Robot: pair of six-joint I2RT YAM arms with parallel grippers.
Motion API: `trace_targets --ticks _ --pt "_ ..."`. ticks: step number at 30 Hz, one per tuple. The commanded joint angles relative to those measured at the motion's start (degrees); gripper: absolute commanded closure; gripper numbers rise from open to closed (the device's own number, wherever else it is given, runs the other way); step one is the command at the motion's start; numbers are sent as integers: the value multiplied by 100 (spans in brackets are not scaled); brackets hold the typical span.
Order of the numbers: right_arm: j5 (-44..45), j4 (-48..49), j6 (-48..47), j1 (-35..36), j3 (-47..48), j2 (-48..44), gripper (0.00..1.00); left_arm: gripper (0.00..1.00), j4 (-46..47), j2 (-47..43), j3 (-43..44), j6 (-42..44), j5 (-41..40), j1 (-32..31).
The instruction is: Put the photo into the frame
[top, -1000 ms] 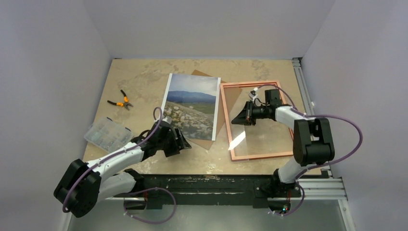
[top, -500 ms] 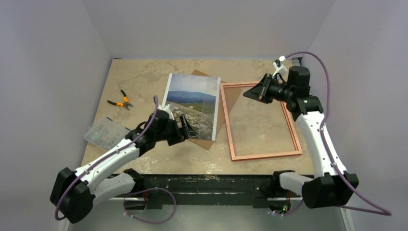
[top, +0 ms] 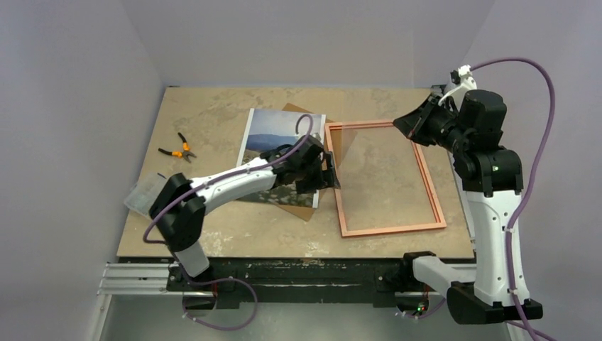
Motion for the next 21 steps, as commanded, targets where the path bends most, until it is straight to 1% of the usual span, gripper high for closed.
trace_targets --ticks 1,8,14,16,21 --pt "916 -480 -356 10 433 -54 100 22 -847 945 1159 -7 -505 -312" --pt "1309 -666 -540 11 589 -78 100 35 -1308 2078 2146 165 -899 -468" --pt "1382 -697 -546 8 614 -86 100 38 -1579 2773 2803 283 -1108 -563" --pt "1380 -693 -549 13 592 -100 100 40 -1796 3004 3050 330 -1176 -563" --pt "1417 -698 -576 12 585 -111 100 56 -2354 3366 3429 438 -1505 -563"
